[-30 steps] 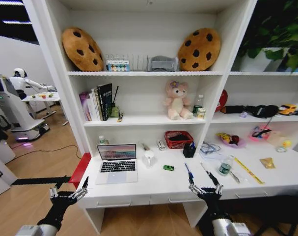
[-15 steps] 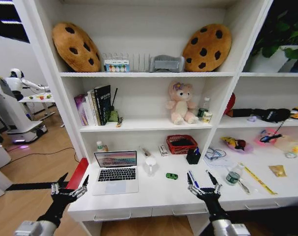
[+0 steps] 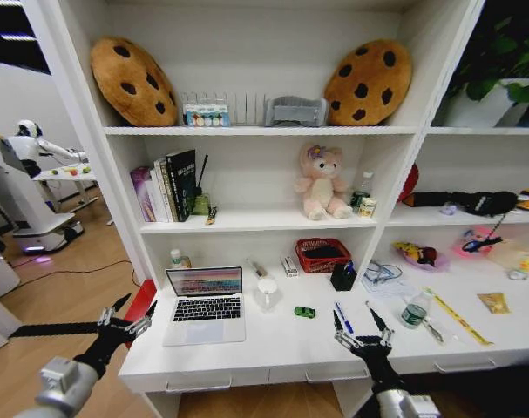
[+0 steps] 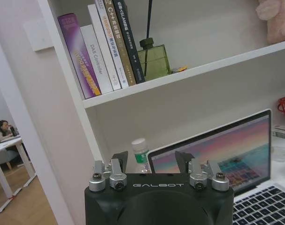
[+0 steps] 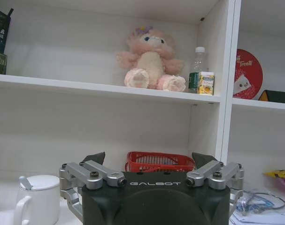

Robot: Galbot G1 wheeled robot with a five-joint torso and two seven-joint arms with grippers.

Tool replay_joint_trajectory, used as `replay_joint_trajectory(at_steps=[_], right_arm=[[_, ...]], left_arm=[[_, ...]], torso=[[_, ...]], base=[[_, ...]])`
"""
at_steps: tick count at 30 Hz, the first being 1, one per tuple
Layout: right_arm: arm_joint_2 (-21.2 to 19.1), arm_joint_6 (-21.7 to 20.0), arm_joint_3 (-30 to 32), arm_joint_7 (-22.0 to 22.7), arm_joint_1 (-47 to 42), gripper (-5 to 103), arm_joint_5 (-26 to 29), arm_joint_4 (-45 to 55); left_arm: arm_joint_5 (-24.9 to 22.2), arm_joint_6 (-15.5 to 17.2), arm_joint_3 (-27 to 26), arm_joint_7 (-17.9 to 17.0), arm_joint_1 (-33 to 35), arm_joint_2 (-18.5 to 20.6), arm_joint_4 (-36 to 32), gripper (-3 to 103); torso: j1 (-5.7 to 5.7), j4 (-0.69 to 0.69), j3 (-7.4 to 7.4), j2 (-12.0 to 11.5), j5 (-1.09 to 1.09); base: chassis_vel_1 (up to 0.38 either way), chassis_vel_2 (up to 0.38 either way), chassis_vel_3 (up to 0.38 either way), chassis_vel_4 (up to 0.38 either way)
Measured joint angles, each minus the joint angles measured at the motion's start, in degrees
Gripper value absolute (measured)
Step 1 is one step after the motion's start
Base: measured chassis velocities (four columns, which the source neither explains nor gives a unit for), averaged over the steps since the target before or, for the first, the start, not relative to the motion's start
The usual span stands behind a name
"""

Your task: Organize the objects on the table.

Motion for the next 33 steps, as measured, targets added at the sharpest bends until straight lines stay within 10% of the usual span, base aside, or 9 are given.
replay_joint_trajectory(at_steps=[15, 22, 33], right_arm=[[1.34, 0.48, 0.85, 0.90, 1.56, 100, -0.35, -3.85], [1.75, 0.90, 0.92, 0.98, 1.97, 100, -0.47, -4.88], [1.76, 0.98, 0.78, 1.09, 3.11, 100, -0.61, -6.25]], left_arm=[[-0.75, -2.92, 3.75, 8.56, -11.64, 23.39, 12.81, 3], [-0.80, -3.26, 5.88, 12.68, -14.39, 27.49, 14.88, 0], [2.52, -4.34, 25.79, 17.19, -35.25, 27.99, 20.82, 0]], torso=[[0.00, -0.01, 0.01, -0.01, 0.03], [-0.01, 0.01, 0.00, 0.00, 0.04], [0.00, -0.01, 0.00, 0.00, 0.04]], base=[[0.000, 0.000, 0.000, 0.000], [0.000, 0.000, 0.000, 0.000], [0.000, 0.000, 0.000, 0.000]])
